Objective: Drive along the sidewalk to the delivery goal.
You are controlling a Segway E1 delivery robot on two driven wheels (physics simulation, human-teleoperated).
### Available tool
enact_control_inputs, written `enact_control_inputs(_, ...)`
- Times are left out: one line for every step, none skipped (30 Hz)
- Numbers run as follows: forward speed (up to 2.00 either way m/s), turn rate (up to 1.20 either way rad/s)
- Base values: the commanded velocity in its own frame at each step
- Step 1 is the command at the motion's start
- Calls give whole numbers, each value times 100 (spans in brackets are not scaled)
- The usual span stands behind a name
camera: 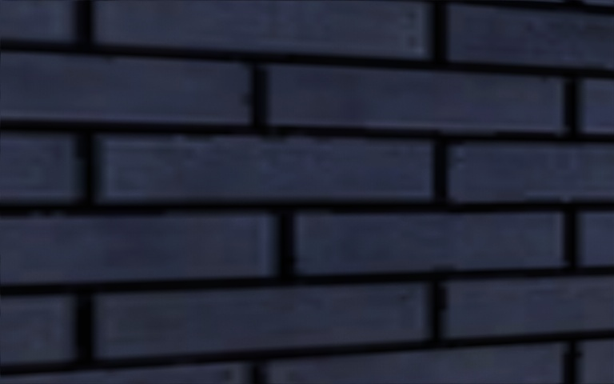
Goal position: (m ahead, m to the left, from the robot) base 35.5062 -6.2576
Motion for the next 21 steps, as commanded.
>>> enact_control_inputs(0,0)
enact_control_inputs(0,0)
enact_control_inputs(0,0)
enact_control_inputs(0,0)
enact_control_inputs(0,0)
enact_control_inputs(0,0)
enact_control_inputs(0,0)
enact_control_inputs(0,-9)
enact_control_inputs(-13,-30)
enact_control_inputs(-30,-44)
enact_control_inputs(-30,-44)
enact_control_inputs(-39,-47)
enact_control_inputs(-41,-48)
enact_control_inputs(-42,-49)
enact_control_inputs(-42,-49)
enact_control_inputs(-42,-49)
enact_control_inputs(-42,-49)
enact_control_inputs(-42,-49)
enact_control_inputs(-42,-49)
enact_control_inputs(-42,-49)
enact_control_inputs(-42,-49)
